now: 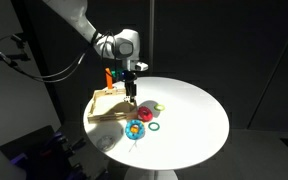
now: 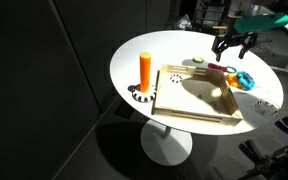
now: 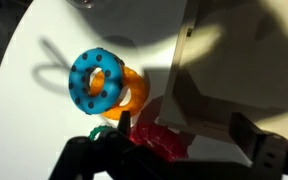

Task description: Take the orange ring off of the tray

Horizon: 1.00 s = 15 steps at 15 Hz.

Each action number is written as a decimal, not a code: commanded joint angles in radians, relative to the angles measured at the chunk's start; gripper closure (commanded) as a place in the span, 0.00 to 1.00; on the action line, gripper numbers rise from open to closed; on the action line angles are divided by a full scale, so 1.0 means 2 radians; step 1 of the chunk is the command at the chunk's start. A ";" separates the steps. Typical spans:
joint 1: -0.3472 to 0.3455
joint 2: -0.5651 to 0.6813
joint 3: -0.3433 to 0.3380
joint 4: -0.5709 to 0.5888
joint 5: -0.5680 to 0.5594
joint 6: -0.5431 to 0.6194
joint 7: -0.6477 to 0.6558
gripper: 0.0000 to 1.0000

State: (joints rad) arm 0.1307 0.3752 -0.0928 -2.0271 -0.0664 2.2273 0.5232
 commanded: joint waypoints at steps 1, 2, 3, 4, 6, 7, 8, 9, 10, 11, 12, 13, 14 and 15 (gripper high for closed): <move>-0.018 -0.045 0.022 -0.008 0.036 -0.050 -0.056 0.00; -0.020 -0.053 0.027 -0.006 0.045 -0.063 -0.071 0.00; -0.022 -0.065 0.032 -0.005 0.056 -0.078 -0.089 0.00; -0.023 -0.074 0.035 -0.003 0.063 -0.092 -0.101 0.00; -0.024 -0.095 0.041 0.000 0.070 -0.125 -0.122 0.00; -0.023 -0.106 0.043 0.001 0.069 -0.143 -0.126 0.00; -0.022 -0.116 0.045 0.002 0.064 -0.156 -0.126 0.00; -0.020 -0.126 0.047 0.003 0.060 -0.170 -0.124 0.00; -0.019 -0.138 0.049 0.004 0.055 -0.183 -0.119 0.00; -0.019 -0.150 0.051 0.004 0.052 -0.194 -0.115 0.00; -0.018 -0.162 0.053 0.005 0.049 -0.203 -0.113 0.00; -0.018 -0.173 0.055 0.006 0.046 -0.210 -0.110 0.00; -0.018 -0.183 0.058 0.006 0.043 -0.215 -0.109 0.00; -0.018 -0.194 0.060 0.006 0.039 -0.217 -0.108 0.00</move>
State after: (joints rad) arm 0.1045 0.0533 0.0078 -2.0171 0.0388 1.8339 0.3013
